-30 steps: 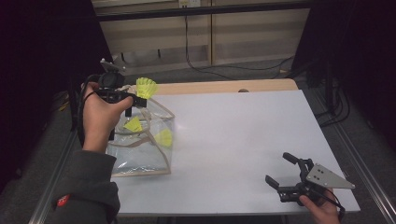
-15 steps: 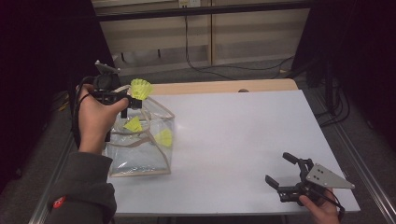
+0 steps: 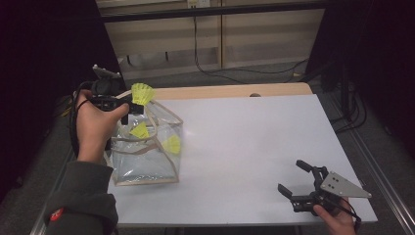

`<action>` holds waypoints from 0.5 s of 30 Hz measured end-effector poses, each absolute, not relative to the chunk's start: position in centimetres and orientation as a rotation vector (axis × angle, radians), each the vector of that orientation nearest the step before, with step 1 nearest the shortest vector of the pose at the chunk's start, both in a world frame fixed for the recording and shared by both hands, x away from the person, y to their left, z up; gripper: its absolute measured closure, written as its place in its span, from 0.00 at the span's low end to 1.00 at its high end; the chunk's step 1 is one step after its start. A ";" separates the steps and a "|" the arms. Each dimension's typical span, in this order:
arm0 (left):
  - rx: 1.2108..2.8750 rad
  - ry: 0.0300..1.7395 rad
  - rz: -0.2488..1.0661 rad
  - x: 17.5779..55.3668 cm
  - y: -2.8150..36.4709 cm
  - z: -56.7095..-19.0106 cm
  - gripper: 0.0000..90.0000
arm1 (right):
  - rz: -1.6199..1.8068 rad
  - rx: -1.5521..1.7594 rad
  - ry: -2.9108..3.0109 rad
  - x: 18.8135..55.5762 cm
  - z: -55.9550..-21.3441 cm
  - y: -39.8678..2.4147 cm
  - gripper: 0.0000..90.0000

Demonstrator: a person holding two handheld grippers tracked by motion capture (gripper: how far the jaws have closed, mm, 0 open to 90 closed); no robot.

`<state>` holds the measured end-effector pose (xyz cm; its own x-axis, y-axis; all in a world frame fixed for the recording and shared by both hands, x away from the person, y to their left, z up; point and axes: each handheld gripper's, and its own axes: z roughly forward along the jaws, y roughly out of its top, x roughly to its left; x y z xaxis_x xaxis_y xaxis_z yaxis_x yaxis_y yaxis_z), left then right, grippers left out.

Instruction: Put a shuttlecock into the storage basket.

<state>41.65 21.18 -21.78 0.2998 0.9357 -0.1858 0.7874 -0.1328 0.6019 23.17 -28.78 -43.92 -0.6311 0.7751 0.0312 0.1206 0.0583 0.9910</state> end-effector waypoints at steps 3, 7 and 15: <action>1.960 1.529 0.315 41.6 21.4 -21.8 0.72 | 1.616 0.893 1.815 23.2 -43.9 -28.8 0.03; 1.961 1.533 0.309 41.6 21.6 -21.8 0.72 | 1.614 0.893 1.815 23.2 -43.9 -28.8 0.03; 1.942 1.541 0.318 41.5 21.8 -21.8 0.72 | 1.613 0.892 1.818 23.2 -43.9 -28.8 0.03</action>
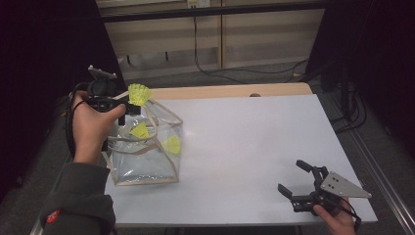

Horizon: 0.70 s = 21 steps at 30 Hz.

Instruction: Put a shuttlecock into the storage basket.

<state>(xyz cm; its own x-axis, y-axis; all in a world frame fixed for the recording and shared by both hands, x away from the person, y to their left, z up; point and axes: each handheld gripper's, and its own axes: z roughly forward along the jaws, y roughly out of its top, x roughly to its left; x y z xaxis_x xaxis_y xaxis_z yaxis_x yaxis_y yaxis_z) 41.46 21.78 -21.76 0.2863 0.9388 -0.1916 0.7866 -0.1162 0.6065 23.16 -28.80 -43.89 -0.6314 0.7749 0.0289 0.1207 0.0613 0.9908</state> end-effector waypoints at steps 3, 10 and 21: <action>1.943 1.545 0.319 41.4 21.9 -21.8 0.72 | 1.614 0.893 1.815 23.2 -43.9 -28.8 0.03; 1.942 1.555 0.330 41.3 22.4 -21.8 0.72 | 1.613 0.893 1.814 23.2 -43.9 -28.8 0.03; 1.927 1.564 0.323 41.2 22.9 -21.8 0.72 | 1.611 0.894 1.816 23.1 -43.9 -28.8 0.03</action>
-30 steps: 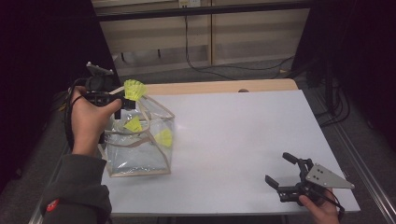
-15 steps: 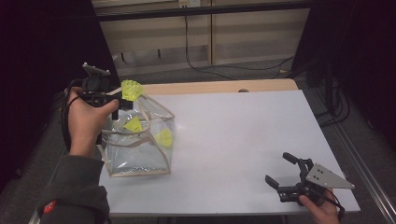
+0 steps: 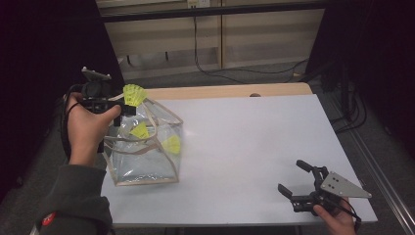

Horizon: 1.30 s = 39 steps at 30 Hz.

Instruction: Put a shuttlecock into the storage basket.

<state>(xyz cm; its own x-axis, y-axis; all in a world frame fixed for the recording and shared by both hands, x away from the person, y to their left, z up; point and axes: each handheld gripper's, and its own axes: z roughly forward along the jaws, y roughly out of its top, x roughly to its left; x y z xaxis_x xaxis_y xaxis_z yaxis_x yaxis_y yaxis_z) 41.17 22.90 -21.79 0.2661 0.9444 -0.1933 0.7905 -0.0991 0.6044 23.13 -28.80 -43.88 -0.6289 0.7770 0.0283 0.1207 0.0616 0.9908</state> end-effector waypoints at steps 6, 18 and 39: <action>1.924 1.580 0.340 41.1 23.2 -21.8 0.72 | 1.611 0.893 1.815 23.2 -43.9 -28.8 0.03; 1.916 1.607 0.353 40.9 23.9 -21.9 0.72 | 1.612 0.894 1.819 23.1 -43.9 -28.8 0.03; 1.933 1.631 0.341 40.5 24.0 -23.2 0.72 | 1.611 0.892 1.821 23.1 -43.9 -28.7 0.03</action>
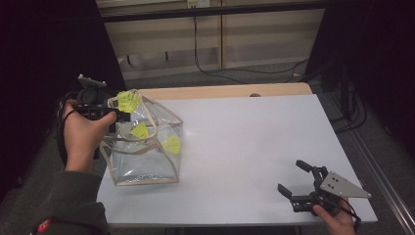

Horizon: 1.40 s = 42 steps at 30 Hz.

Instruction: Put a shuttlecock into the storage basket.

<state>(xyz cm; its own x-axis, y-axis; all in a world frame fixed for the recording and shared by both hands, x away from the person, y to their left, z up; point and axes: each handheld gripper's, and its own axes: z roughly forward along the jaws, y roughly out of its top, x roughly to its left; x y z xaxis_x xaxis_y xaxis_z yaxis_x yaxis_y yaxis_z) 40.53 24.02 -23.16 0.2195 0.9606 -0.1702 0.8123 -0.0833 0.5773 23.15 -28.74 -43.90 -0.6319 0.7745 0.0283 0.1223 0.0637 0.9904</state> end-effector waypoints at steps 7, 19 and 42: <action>1.949 1.642 0.328 40.6 24.1 -23.9 0.72 | 1.611 0.892 1.819 23.2 -43.9 -28.7 0.03; 1.955 1.654 0.315 40.8 23.9 -24.7 0.72 | 1.612 0.893 1.821 23.2 -43.9 -28.8 0.03; 1.963 1.667 0.295 40.9 23.9 -25.4 0.72 | 1.610 0.891 1.820 23.2 -43.9 -28.8 0.03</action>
